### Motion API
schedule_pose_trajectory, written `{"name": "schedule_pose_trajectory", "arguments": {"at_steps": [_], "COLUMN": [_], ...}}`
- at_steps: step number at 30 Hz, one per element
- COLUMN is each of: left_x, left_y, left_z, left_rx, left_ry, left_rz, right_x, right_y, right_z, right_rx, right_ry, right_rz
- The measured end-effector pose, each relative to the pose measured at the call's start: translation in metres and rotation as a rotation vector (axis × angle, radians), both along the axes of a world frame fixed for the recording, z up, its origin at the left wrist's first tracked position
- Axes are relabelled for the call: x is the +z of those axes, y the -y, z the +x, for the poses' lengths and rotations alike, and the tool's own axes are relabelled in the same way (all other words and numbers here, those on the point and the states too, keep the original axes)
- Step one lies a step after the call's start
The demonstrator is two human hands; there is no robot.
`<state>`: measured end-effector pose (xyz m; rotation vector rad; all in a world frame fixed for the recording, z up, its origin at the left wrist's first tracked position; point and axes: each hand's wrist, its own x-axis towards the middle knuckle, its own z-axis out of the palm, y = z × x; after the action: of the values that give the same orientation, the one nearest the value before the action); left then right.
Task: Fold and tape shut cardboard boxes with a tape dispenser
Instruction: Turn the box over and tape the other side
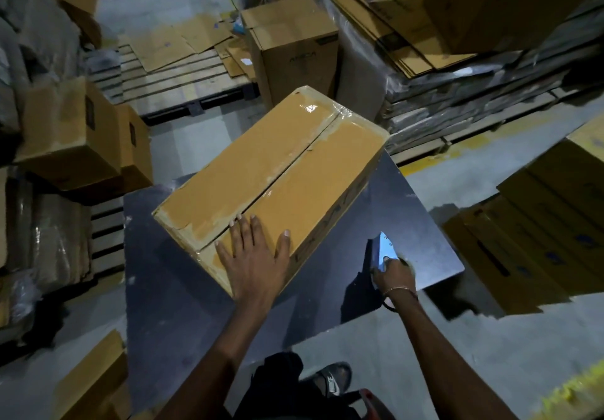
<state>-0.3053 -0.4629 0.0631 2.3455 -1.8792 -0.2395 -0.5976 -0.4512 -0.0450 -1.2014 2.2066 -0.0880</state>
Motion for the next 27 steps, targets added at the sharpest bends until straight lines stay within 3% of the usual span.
{"name": "schedule_pose_trajectory", "arguments": {"at_steps": [4,7,10,14,21,27], "left_x": [0.006,0.035,0.083,0.124,0.127,0.101], "left_y": [-0.002,0.005,0.015,0.023,0.043,0.061], "left_z": [0.012,0.022,0.037,0.064,0.132,0.184], "left_rx": [-0.018,0.09,0.268,0.34,0.488,0.447], "left_ry": [-0.274,-0.691,-1.267,-1.641,-1.834,-1.709], "left_rz": [-0.052,0.062,0.269,0.525,0.569,0.543], "right_x": [0.058,0.135,0.2,0.22,0.208,0.201], "right_y": [-0.007,-0.028,-0.036,-0.017,0.026,0.046], "right_z": [0.003,0.039,0.082,0.127,0.188,0.235], "right_rx": [-0.171,-0.235,-0.094,0.157,0.226,0.221], "right_ry": [0.445,0.818,1.072,1.157,1.181,1.131], "right_rz": [-0.096,-0.246,-0.307,-0.237,-0.139,-0.124]}}
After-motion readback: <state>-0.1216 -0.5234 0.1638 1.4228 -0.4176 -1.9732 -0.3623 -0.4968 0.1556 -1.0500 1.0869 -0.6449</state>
